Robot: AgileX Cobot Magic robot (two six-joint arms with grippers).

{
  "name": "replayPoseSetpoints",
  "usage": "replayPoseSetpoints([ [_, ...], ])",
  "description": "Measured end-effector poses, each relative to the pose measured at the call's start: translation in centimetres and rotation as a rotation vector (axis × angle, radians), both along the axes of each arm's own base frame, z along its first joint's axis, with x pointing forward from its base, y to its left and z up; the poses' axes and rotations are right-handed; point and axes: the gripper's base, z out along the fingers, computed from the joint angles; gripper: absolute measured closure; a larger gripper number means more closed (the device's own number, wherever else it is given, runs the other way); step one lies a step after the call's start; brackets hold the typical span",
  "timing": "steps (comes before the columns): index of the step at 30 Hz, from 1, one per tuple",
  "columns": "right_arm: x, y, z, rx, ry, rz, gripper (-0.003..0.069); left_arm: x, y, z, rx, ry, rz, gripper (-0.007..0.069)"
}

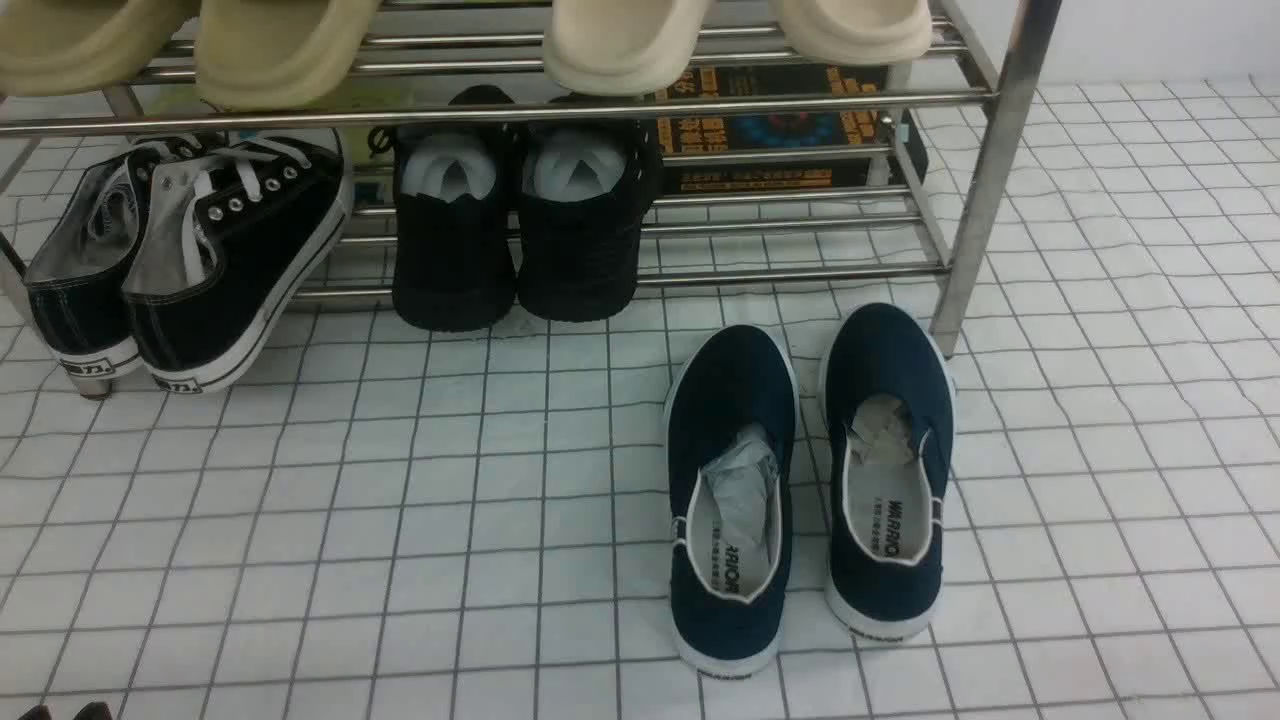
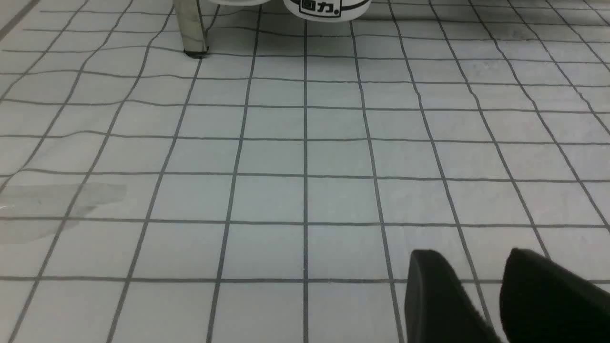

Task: Take the shoes off the shelf with your hand from the white checkered tablecloth.
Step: 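Grasp the leftmost shoe on the bottom shelf of the shoe rack with the left gripper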

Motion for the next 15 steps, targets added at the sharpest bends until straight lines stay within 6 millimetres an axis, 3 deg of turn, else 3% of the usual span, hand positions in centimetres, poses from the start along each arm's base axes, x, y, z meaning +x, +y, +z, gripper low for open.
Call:
replayPoseSetpoints([
  [15, 0.00, 0.00, 0.00, 0.001, 0.000, 0.000, 0.0479, 0.00, 0.00, 0.00, 0.000, 0.000, 0.000, 0.0385],
])
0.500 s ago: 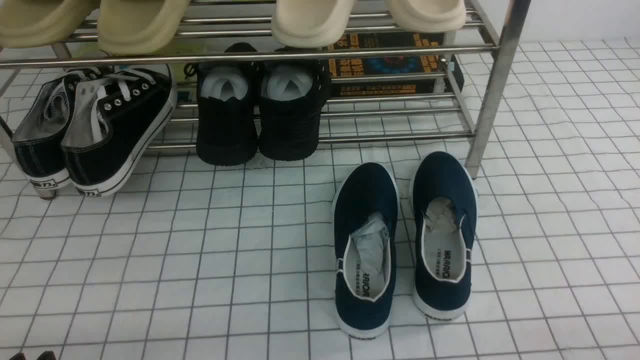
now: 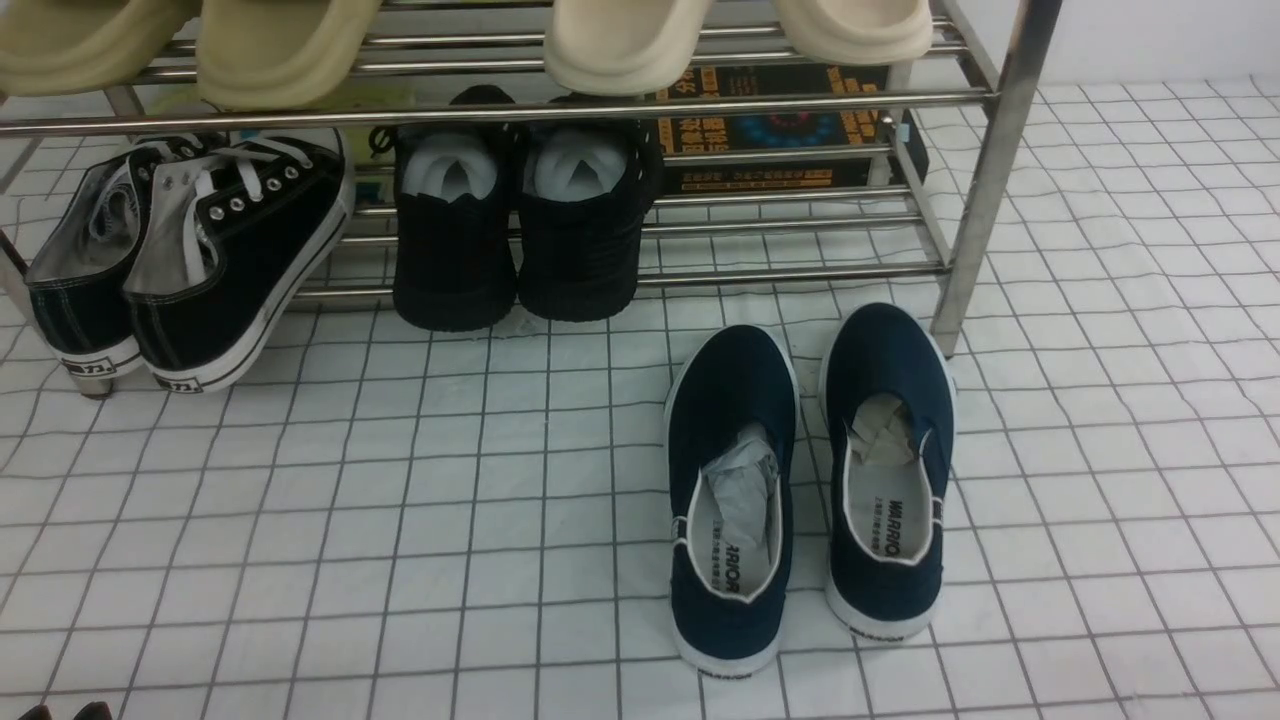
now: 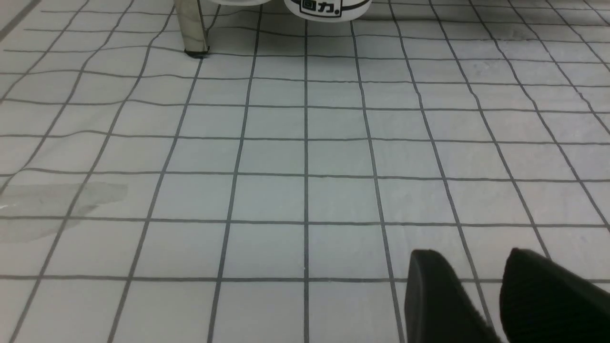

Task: Take the shoes off the shelf with your hand from the white checkered tablecloth.
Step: 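Grasp the leftmost shoe on the bottom shelf of the shoe rack with the left gripper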

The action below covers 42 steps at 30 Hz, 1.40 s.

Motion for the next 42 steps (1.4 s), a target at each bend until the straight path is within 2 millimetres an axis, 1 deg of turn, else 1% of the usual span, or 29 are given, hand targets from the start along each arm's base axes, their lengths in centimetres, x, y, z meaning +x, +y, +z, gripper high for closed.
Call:
replayPoseSetpoints([
  [28, 0.0, 0.0, 0.0, 0.000, 0.000, 0.000, 0.0438, 0.0, 0.0, 0.0, -0.013, 0.000, 0.003, 0.0385],
  [30, 0.0, 0.0, 0.0, 0.000, 0.000, 0.000, 0.0435, 0.0, -0.2, 0.0, -0.116, 0.000, 0.016, 0.0385],
  [32, 0.0, 0.0, 0.0, 0.000, 0.000, 0.000, 0.0431, 0.0, -0.7, 0.1, -0.402, 0.008, 0.045, 0.0385],
  [33, 0.0, 0.0, 0.0, 0.000, 0.000, 0.000, 0.0430, 0.0, -0.8, 0.0, -0.433, 0.011, 0.049, 0.0385],
  [34, 0.0, 0.0, 0.0, 0.000, 0.000, 0.000, 0.0427, 0.0, -1.3, 0.1, -0.691, 0.031, 0.079, 0.0385],
  [35, 0.0, 0.0, 0.0, 0.000, 0.000, 0.000, 0.0427, 0.0, -1.3, 0.1, -0.720, 0.033, 0.082, 0.0385],
  [36, 0.0, 0.0, 0.0, 0.000, 0.000, 0.000, 0.0426, 0.0, -1.6, 0.1, -0.905, 0.054, 0.104, 0.0385],
  [37, 0.0, 0.0, 0.0, 0.000, 0.000, 0.000, 0.0424, 0.0, -1.8, 0.2, -1.024, 0.067, 0.115, 0.0385],
  [39, 0.0, 0.0, 0.0, 0.000, 0.000, 0.000, 0.0424, 0.0, -2.0, 0.4, -1.153, 0.070, 0.132, 0.0385],
  [42, 0.0, 0.0, 0.0, -0.001, 0.000, 0.000, 0.0423, 0.1, -1.8, 0.9, -1.223, 0.017, 0.140, 0.0385],
])
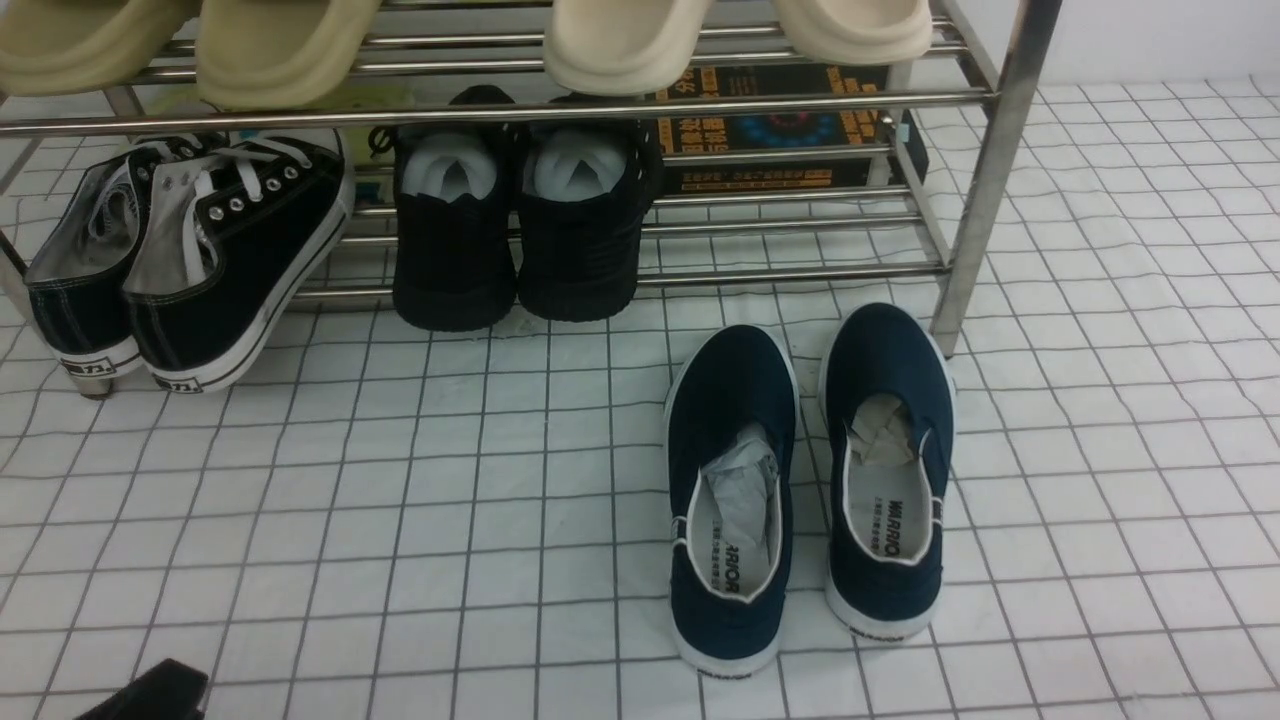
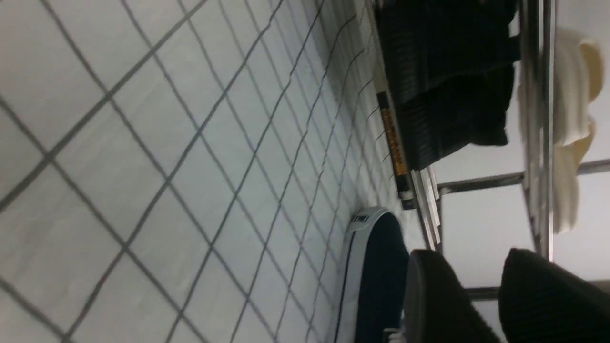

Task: Take the shoes off the shelf with your hand from the white checkered tablecloth.
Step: 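Grasp the leftmost shoe on the bottom shelf of the shoe rack with the left gripper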

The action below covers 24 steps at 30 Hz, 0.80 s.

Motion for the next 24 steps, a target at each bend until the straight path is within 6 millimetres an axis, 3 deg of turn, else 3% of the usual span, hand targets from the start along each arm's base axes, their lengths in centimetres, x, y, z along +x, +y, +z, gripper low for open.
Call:
replayPoseSetpoints([
  [6, 0.0, 0.0, 0.0, 0.000, 0.000, 0.000, 0.0421, 0.2, 0.9, 1.6, 0.042, -0.151, 0.091, 0.0386],
  [8, 0.0, 0.0, 0.0, 0.000, 0.000, 0.000, 0.0421, -0.3, 0.9, 4.7, 0.212, -0.267, 0.089, 0.0401],
  [9, 0.0, 0.0, 0.0, 0.000, 0.000, 0.000, 0.0421, -0.4, 1.0, 5.1, 0.233, -0.282, 0.089, 0.0401],
  [12, 0.0, 0.0, 0.0, 0.000, 0.000, 0.000, 0.0421, -2.7, 0.9, 13.4, 0.604, -0.502, 0.108, 0.0474],
  [14, 0.0, 0.0, 0.0, 0.000, 0.000, 0.000, 0.0420, -3.0, 0.7, 16.2, 0.726, -0.488, 0.076, 0.0538],
  [16, 0.0, 0.0, 0.0, 0.000, 0.000, 0.000, 0.0420, -1.8, 0.5, 18.6, 0.830, -0.359, -0.017, 0.0598],
  [17, 0.0, 0.0, 0.0, 0.000, 0.000, 0.000, 0.0420, -1.6, 0.5, 18.8, 0.837, -0.339, -0.029, 0.0601],
  [18, 0.0, 0.0, 0.0, 0.000, 0.000, 0.000, 0.0420, 0.0, 0.4, 19.0, 0.876, -0.169, -0.123, 0.0617],
  [20, 0.0, 0.0, 0.0, 0.000, 0.000, 0.000, 0.0420, 2.1, 0.6, 18.4, 0.914, 0.070, -0.223, 0.0623],
  [21, 0.0, 0.0, 0.0, 0.000, 0.000, 0.000, 0.0420, 4.3, 1.2, 17.3, 0.960, 0.313, -0.293, 0.0623],
  [24, 0.0, 0.0, 0.0, 0.000, 0.000, 0.000, 0.0420, 8.5, 2.8, 15.4, 1.060, 0.621, -0.297, 0.0623],
])
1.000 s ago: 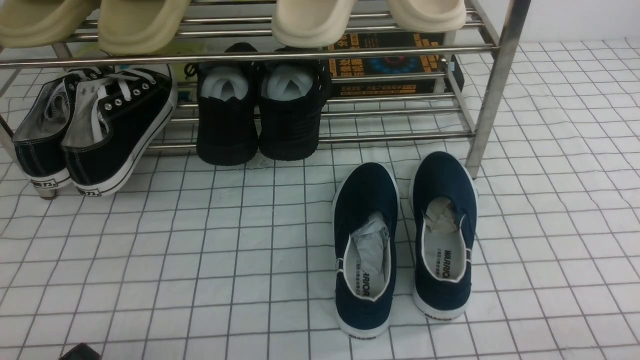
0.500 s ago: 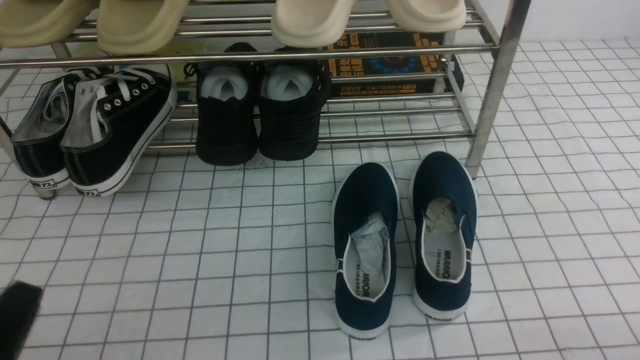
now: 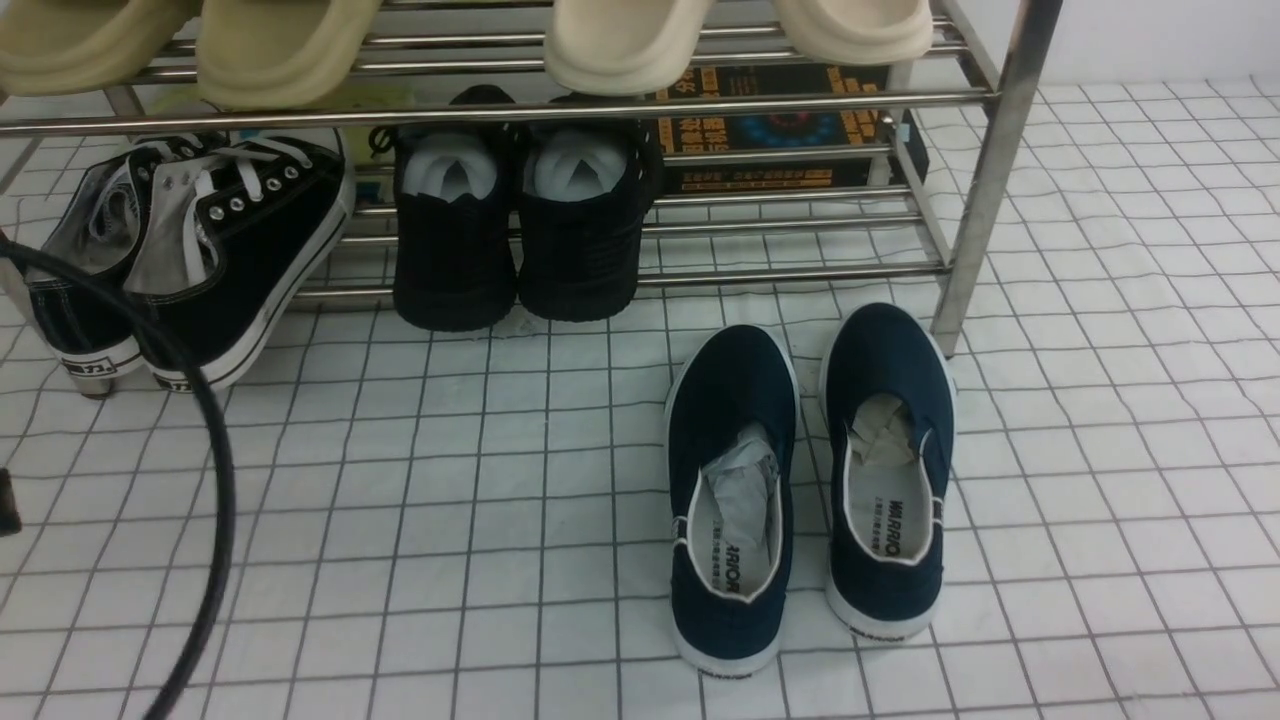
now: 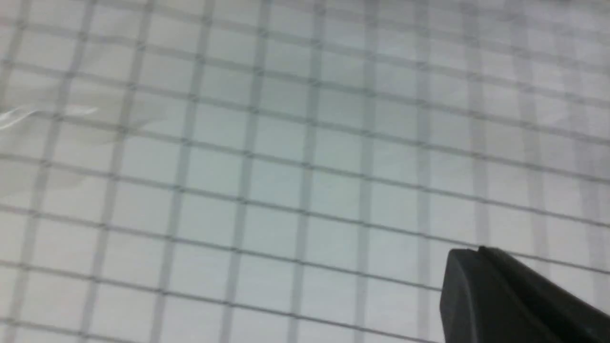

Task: Take the shoes off the shelf with your hand from the white checkered tablecloth.
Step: 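Grasp the leftmost shoe on the bottom shelf of the shoe rack with the left gripper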

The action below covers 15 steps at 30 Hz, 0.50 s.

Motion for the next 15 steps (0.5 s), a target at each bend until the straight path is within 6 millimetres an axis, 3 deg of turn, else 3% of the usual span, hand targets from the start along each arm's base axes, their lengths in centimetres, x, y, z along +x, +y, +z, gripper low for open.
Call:
replayPoseSetpoints([
  [2, 0.0, 0.0, 0.0, 0.000, 0.000, 0.000, 0.0420, 1.3, 0.5, -0.6, 0.045, 0.037, 0.034, 0.0623],
  [3, 0.0, 0.0, 0.0, 0.000, 0.000, 0.000, 0.0420, 3.6, 1.2, -1.7, 0.110, 0.090, 0.090, 0.0621],
  [4, 0.0, 0.0, 0.0, 0.000, 0.000, 0.000, 0.0420, 3.8, 1.3, -1.8, 0.115, 0.094, 0.095, 0.0621],
  [6, 0.0, 0.0, 0.0, 0.000, 0.000, 0.000, 0.0420, 6.9, 2.3, -2.6, 0.142, 0.144, 0.171, 0.0615],
  [9, 0.0, 0.0, 0.0, 0.000, 0.000, 0.000, 0.0420, 9.1, 3.4, -2.8, 0.151, 0.172, 0.211, 0.0613],
  [11, 0.0, 0.0, 0.0, 0.000, 0.000, 0.000, 0.0420, 12.1, 5.1, -2.4, 0.134, 0.204, 0.245, 0.0611],
  [12, 0.0, 0.0, 0.0, 0.000, 0.000, 0.000, 0.0420, 12.6, 5.7, -2.3, 0.121, 0.217, 0.257, 0.0611],
  [15, 0.0, 0.0, 0.0, 0.000, 0.000, 0.000, 0.0420, 14.7, 7.8, -2.0, -0.009, 0.236, 0.304, 0.0611],
])
